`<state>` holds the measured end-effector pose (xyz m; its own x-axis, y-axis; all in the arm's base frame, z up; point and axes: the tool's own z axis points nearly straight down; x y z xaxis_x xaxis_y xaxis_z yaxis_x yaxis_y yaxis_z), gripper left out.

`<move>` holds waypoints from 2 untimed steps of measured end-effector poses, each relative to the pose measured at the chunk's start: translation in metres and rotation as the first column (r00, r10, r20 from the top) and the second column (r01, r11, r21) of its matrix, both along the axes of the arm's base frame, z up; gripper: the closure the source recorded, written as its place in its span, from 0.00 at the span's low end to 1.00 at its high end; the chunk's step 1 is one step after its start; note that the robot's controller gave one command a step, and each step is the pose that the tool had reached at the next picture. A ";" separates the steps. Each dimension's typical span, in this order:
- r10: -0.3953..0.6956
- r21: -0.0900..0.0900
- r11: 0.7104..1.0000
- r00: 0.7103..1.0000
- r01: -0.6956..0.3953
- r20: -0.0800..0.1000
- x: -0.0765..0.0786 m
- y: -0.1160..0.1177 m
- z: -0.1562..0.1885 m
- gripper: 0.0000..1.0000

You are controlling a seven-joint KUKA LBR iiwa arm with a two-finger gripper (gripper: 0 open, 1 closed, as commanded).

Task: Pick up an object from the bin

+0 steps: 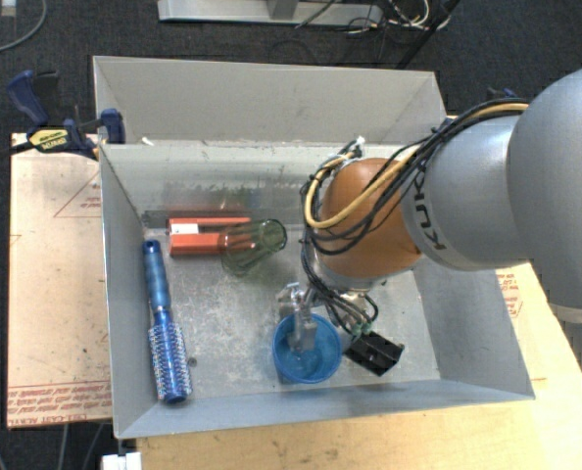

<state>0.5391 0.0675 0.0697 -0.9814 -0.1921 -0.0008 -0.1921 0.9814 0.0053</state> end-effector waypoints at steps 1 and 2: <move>0.000 0.000 1.000 1.000 0.000 0.000 0.000 0.000 0.000 1.00; -0.011 0.002 1.000 1.000 0.011 0.003 -0.003 0.012 0.118 1.00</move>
Offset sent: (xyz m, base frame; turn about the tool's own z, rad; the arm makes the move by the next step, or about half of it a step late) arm -0.0034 0.0121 0.1183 0.0109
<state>0.5365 0.0800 0.1879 -0.9835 -0.1810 -0.0036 -0.1810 0.9835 0.0063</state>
